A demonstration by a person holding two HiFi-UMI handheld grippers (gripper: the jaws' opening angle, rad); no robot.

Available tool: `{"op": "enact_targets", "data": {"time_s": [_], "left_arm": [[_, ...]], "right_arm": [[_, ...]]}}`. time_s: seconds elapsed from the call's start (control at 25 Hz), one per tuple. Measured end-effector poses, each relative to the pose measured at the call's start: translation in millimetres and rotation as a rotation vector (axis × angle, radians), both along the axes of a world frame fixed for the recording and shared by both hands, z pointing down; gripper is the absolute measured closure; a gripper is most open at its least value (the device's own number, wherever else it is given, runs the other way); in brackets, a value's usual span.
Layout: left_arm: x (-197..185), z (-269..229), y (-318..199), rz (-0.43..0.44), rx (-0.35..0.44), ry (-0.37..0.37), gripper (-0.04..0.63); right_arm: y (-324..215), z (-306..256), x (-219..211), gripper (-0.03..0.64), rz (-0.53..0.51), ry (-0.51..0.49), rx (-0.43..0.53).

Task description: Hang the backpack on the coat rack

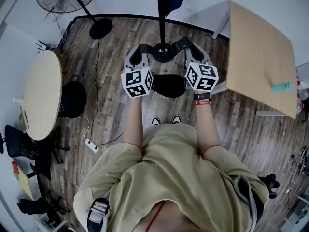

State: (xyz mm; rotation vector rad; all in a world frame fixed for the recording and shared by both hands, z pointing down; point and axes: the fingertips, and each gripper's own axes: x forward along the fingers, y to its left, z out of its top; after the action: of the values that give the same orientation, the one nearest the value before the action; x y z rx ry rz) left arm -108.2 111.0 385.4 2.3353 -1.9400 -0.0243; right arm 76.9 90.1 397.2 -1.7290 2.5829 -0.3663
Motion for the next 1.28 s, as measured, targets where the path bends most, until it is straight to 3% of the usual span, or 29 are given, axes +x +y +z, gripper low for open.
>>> {"op": "enact_targets", "data": {"time_s": [0.32,0.6,0.96,1.28], "left_arm": [[47,7,12,0.002,-0.009,0.000,0.571],[80,7,19,-0.020,-0.001,-0.020,0.571],[75,4,-3,-0.046,-0.015,0.019,0.571],[50,25,-68,-0.037,-0.026,0.059,0.571]], "right_arm": [[11,8,32,0.571,-0.046,-0.014,-0.018],[10,11,50,0.571,-0.105,-0.089,-0.027],[-29,7,62,0.569,-0.121,-0.123,-0.037],[-86,27,25,0.568,-0.139,-0.061,-0.070]]}}
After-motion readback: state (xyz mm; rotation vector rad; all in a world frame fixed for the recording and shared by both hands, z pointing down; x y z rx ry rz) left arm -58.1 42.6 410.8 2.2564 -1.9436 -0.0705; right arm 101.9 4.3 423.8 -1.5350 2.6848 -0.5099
